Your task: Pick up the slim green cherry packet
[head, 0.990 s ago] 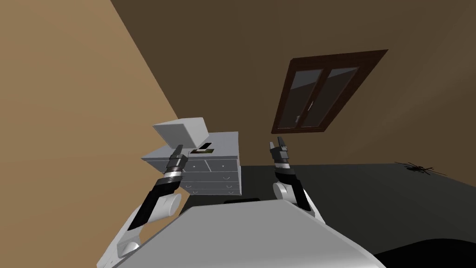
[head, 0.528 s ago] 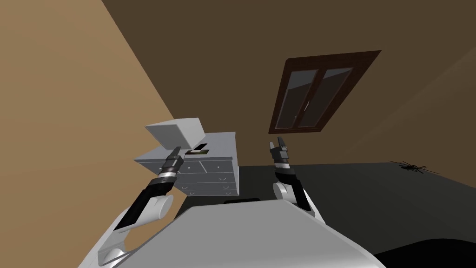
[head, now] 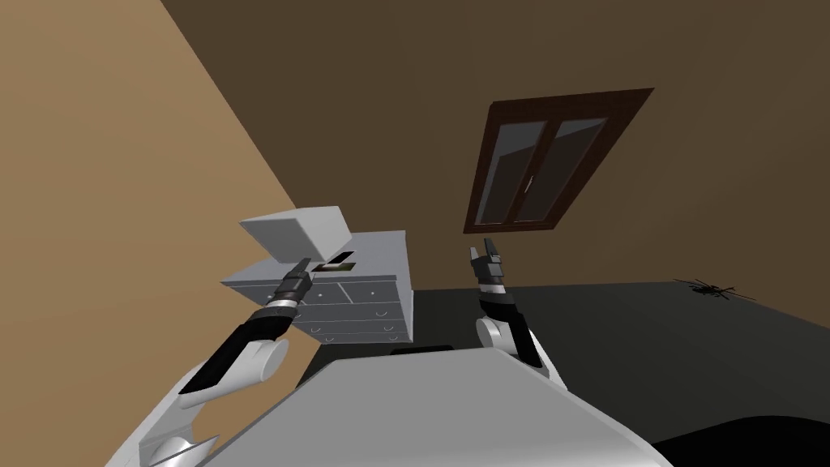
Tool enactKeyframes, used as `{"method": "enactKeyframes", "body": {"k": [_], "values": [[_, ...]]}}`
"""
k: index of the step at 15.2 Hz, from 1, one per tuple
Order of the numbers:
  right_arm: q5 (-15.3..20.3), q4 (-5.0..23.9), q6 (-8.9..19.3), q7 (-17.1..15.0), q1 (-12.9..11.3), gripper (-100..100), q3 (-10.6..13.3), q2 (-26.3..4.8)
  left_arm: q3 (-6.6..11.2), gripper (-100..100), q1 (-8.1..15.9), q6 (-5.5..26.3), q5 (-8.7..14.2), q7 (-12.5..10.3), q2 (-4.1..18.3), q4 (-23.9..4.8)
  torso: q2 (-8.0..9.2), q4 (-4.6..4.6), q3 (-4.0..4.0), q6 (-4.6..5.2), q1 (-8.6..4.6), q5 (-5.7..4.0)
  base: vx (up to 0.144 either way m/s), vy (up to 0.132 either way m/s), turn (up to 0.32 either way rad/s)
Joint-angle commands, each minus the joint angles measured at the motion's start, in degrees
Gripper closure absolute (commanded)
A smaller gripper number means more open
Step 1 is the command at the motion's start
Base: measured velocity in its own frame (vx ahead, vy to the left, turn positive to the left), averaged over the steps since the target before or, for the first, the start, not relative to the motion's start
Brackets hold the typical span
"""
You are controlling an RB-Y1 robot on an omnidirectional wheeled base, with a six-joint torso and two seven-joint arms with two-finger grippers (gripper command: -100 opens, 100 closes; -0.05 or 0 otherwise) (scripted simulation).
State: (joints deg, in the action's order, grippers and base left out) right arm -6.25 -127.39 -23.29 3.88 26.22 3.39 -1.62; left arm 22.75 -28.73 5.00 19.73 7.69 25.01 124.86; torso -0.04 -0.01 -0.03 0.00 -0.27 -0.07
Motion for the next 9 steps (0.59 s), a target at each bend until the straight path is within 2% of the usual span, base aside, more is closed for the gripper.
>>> {"method": "enactKeyframes", "body": {"k": [1,3,4,6,7,8,9], "values": [[0.0,0.0,0.0,0.0,0.0,0,0.0,0.0,2.03,-100,-0.2,2.86,1.83,0.7,1.96,-0.66,0.0,0.0,0.0,0.0,0.0,0.0,0.022,-0.075,-0.041],[0.0,0.0,0.0,0.0,0.0,0,0.0,0.0,2.03,-100,-0.2,4.6,1.83,0.7,1.96,-0.66,-0.05,-0.01,-0.03,0.01,-0.07,-0.01,0.028,-0.081,-0.018],[0.0,0.0,0.0,0.0,0.0,0,0.0,0.0,4.0,-100,-0.36,6.39,3.65,1.33,3.94,-1.56,-0.04,-0.01,-0.03,0.0,-0.04,-0.01,0.023,-0.087,-0.026],[0.0,0.0,0.0,0.0,0.0,0,0.0,0.0,4.0,-100,-0.36,8.46,3.65,1.33,3.94,-1.56,-0.04,-0.01,-0.02,0.01,-0.11,-0.01,0.019,-0.089,-0.016],[0.0,0.0,0.0,0.0,0.0,0,0.0,0.0,4.0,-100,-0.36,8.46,3.65,1.33,3.94,-1.56,-0.03,-0.01,-0.02,0.0,-0.07,-0.01,0.008,-0.049,0.0],[0.0,0.0,0.0,0.0,0.0,0,0.0,0.0,6.0,-100,-0.54,10.6,5.52,2.01,5.93,-2.49,-0.01,0.0,-0.01,0.0,0.0,0.0,0.02,-0.082,-0.04],[0.0,0.0,0.0,0.0,0.0,0,0.0,0.0,6.0,-100,-0.54,11.67,5.52,2.01,5.93,-2.49,-0.02,0.0,-0.01,0.01,-0.04,0.0,0.026,-0.103,-0.036]]}}
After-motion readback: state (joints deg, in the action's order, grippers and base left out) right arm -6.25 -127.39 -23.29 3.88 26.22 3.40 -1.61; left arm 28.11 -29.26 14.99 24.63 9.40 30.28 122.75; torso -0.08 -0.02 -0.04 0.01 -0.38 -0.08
